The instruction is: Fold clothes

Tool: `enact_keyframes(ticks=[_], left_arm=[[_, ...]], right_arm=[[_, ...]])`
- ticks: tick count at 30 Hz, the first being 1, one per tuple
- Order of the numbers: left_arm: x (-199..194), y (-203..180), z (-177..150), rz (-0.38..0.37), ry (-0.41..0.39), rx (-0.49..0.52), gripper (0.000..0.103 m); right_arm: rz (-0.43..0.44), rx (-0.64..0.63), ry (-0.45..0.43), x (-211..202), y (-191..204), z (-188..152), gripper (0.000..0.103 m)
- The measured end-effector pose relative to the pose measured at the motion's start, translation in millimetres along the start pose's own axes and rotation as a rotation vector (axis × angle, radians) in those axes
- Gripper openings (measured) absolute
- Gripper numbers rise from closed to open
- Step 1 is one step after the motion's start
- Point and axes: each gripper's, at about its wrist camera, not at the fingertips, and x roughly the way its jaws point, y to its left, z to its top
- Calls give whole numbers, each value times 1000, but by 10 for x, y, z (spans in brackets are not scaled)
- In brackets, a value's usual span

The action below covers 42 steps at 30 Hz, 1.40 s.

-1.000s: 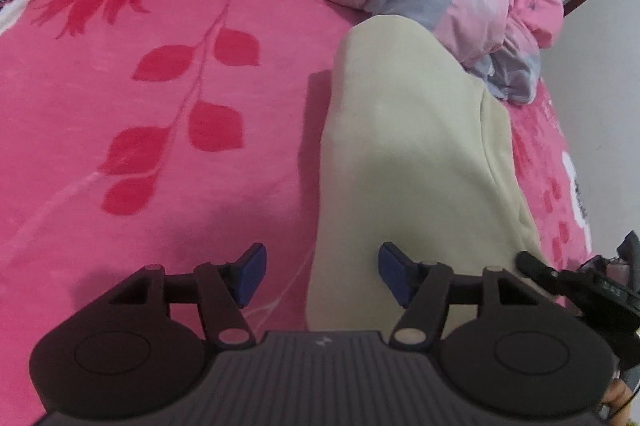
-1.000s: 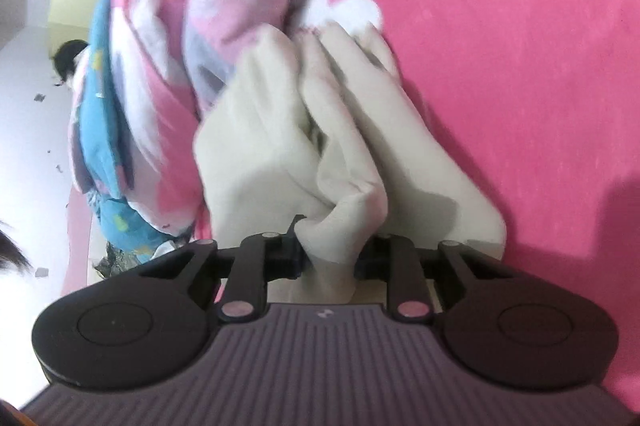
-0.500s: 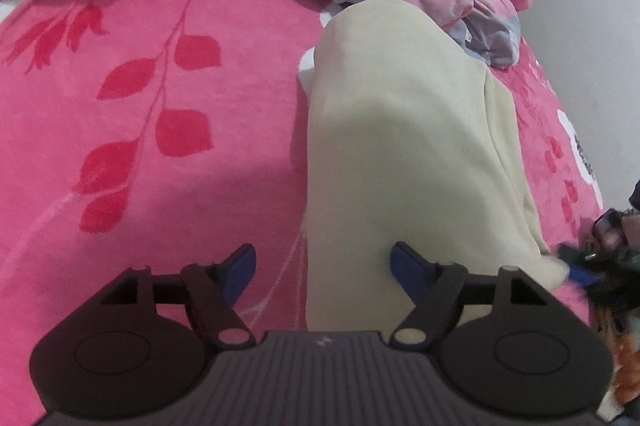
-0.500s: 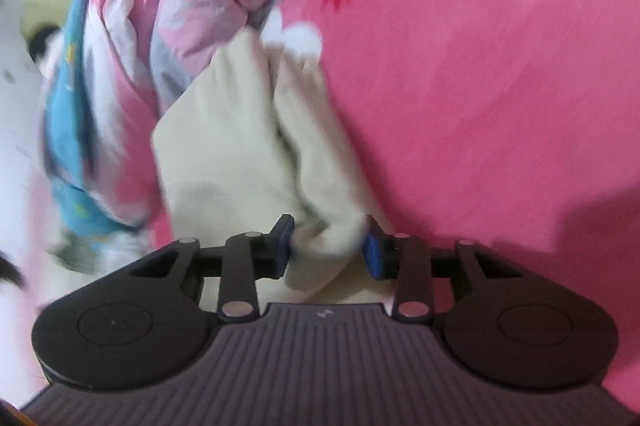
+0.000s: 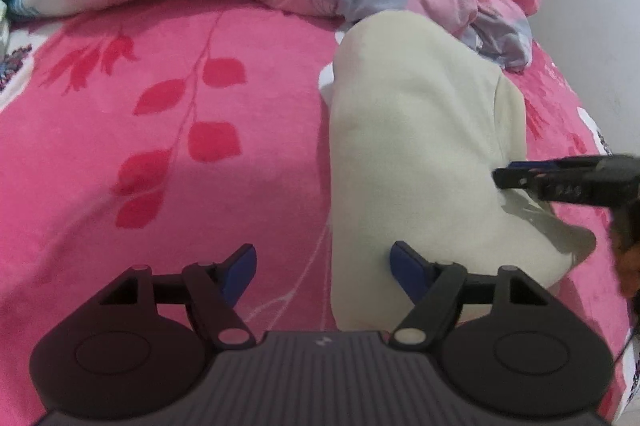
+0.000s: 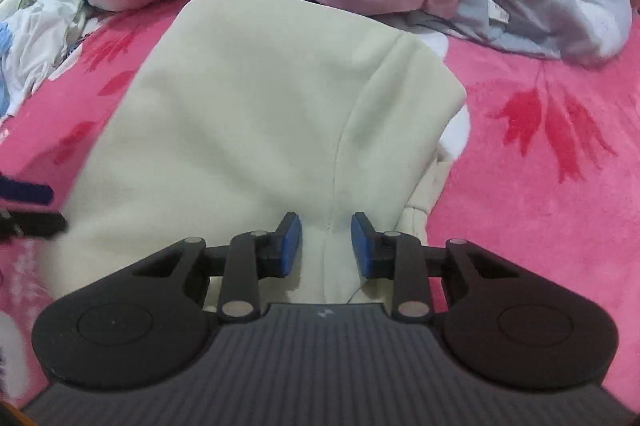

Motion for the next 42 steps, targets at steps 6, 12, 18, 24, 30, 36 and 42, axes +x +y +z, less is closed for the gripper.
enact_keyframes(ticks=[6, 12, 18, 24, 30, 36, 42], left_arm=[[9, 117, -28, -55, -15, -30, 67], [219, 328, -122, -96, 7, -117, 74], [212, 356, -173, -117, 23, -87, 75], [195, 294, -219, -97, -11, -28, 75], [190, 265, -244, -99, -2, -8, 75], [162, 251, -233, -86, -30, 17, 75], [161, 259, -179, -108, -4, 53, 75]], right_arm=[[85, -51, -114, -452, 476, 487, 27], [142, -66, -68, 551, 646, 804, 24], [116, -22, -43, 131, 756, 953, 25], [70, -32, -20, 677, 834, 1163, 24], [23, 33, -10, 543, 930, 1262, 23], [6, 2, -6, 907, 995, 1341, 23], [-7, 139, -47, 517, 778, 1386, 25]])
